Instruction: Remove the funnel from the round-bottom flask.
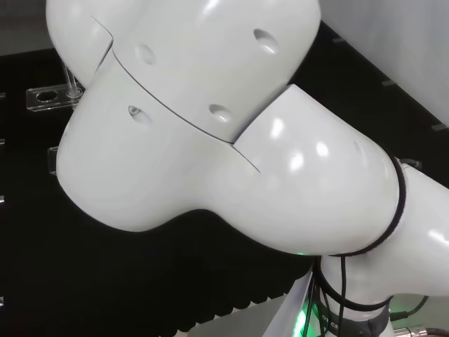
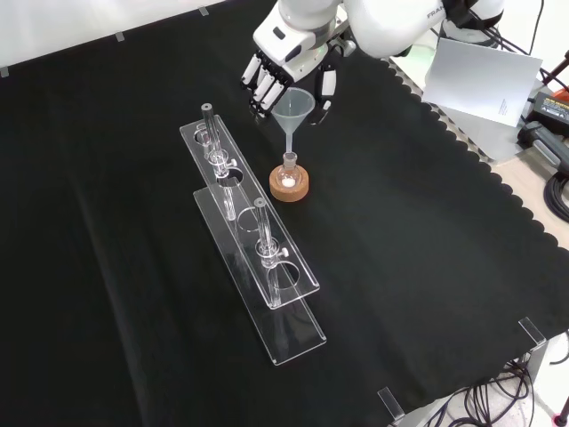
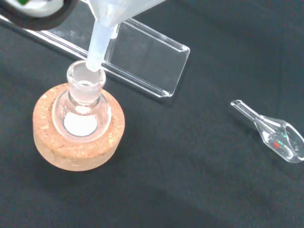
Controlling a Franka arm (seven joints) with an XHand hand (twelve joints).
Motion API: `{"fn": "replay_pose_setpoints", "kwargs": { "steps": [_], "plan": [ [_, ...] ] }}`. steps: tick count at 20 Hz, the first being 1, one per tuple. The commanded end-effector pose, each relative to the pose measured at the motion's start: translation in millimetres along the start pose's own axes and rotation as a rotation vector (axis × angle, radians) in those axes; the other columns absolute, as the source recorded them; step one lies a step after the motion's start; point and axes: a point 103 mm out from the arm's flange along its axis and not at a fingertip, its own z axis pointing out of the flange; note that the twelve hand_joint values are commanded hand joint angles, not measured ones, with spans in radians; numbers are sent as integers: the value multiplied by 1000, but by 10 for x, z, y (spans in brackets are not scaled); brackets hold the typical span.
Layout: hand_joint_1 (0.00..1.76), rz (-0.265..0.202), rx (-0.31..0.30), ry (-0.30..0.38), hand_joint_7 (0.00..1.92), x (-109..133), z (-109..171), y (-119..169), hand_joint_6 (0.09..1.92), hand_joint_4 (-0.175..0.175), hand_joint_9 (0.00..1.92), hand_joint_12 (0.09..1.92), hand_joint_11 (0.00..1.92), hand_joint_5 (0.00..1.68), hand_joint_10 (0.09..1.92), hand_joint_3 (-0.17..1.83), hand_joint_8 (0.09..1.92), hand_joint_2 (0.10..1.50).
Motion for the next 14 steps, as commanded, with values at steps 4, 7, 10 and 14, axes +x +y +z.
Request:
{"fn": "replay_pose_setpoints", "kwargs": {
  "steps": [4,7,10,14],
  "plan": [
    [825,-16,1,-36,878,-6,-293,-90,733,5,1182,1219,708,878,367,589,681,750],
    [824,-2,4,-37,873,-67,-351,-98,743,2,1179,1221,704,860,365,591,683,749],
    [822,11,7,-38,868,-140,-446,-87,759,1,1176,1224,702,847,364,593,687,749],
    [819,10,12,-32,863,-205,-556,-31,763,-1,1167,1224,702,836,361,594,688,749]
  ]
}}
